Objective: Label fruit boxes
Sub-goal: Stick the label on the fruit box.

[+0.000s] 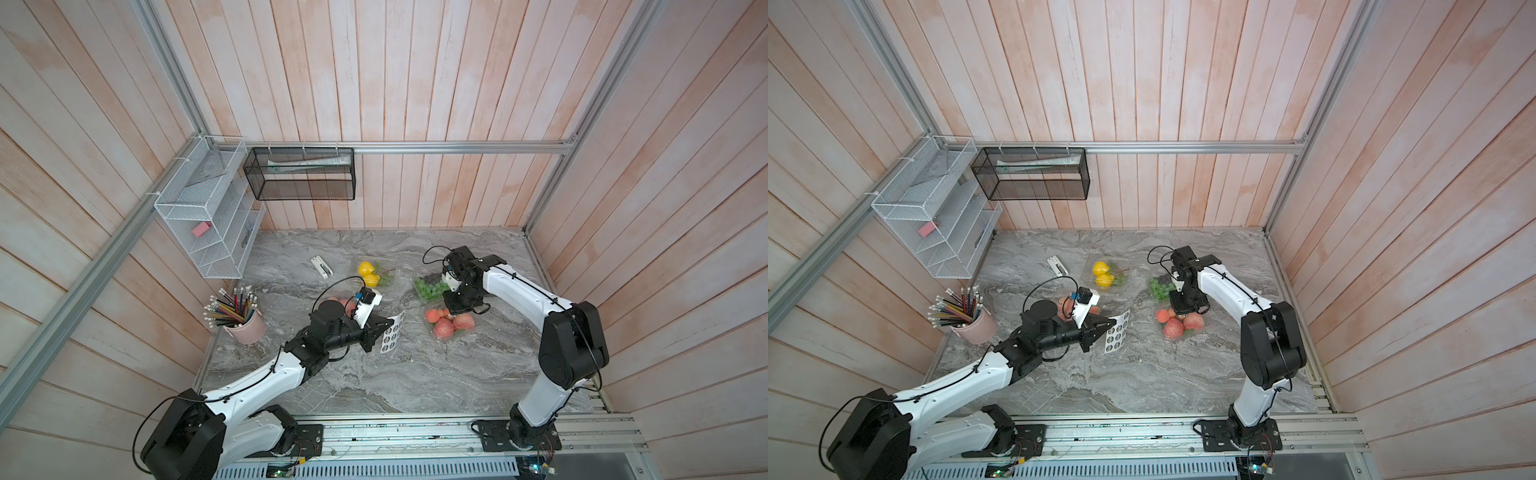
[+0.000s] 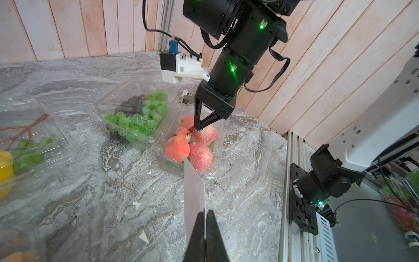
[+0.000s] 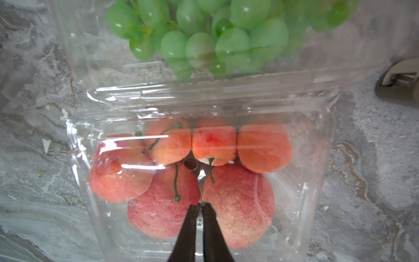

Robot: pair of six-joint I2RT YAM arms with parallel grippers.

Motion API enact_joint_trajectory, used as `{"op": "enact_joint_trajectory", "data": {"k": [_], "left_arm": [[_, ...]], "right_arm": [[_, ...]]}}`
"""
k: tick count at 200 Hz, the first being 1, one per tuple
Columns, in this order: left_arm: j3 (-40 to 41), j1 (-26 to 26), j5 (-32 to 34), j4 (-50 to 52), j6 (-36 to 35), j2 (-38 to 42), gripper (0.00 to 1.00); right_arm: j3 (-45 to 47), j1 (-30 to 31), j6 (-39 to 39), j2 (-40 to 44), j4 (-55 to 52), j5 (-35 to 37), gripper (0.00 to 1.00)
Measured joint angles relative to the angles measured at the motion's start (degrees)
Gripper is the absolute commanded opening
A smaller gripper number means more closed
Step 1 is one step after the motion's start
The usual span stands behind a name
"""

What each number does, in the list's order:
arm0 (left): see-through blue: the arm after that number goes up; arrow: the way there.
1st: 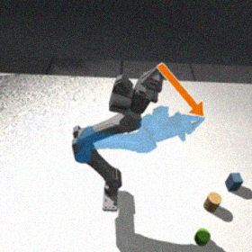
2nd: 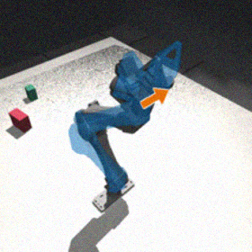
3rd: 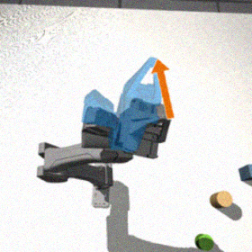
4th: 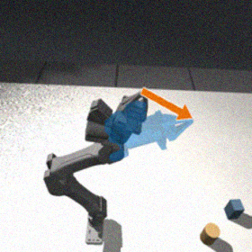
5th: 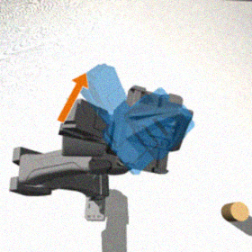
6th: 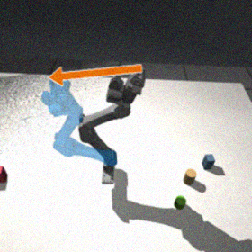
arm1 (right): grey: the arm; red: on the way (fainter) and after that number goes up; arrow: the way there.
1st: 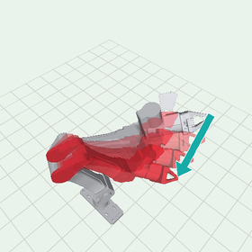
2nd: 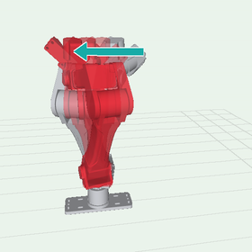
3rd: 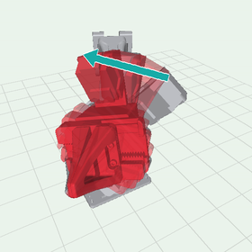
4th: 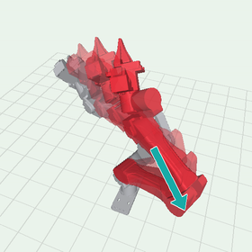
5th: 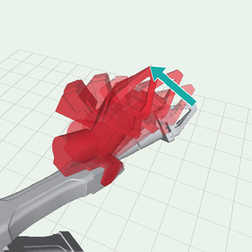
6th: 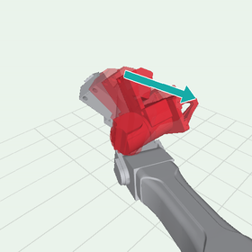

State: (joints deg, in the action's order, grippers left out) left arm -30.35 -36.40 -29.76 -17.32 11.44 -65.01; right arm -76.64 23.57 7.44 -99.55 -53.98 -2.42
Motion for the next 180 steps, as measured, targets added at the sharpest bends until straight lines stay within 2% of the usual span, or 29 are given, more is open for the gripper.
{"op": "enact_joint_trajectory", "data": {"k": [65,123,139,180], "left_arm": [[0.0,0.0,0.0,0.0,0.0,0.0,0.0],[0.0,0.0,0.0,0.0,0.0,0.0,0.0],[0.0,0.0,0.0,0.0,0.0,0.0,0.0],[0.0,0.0,0.0,0.0,0.0,0.0,0.0]], "right_arm": [[0.9,0.0,0.3,0.0,0.9,0.0,0.24],[0.8,0.0,0.5,3.2,-0.2,0.5,0.25],[0.8,-0.1,0.5,4.6,-0.2,0.5,0.23],[1.1,-1.1,0.6,5.4,0.0,0.5,0.07]]}}
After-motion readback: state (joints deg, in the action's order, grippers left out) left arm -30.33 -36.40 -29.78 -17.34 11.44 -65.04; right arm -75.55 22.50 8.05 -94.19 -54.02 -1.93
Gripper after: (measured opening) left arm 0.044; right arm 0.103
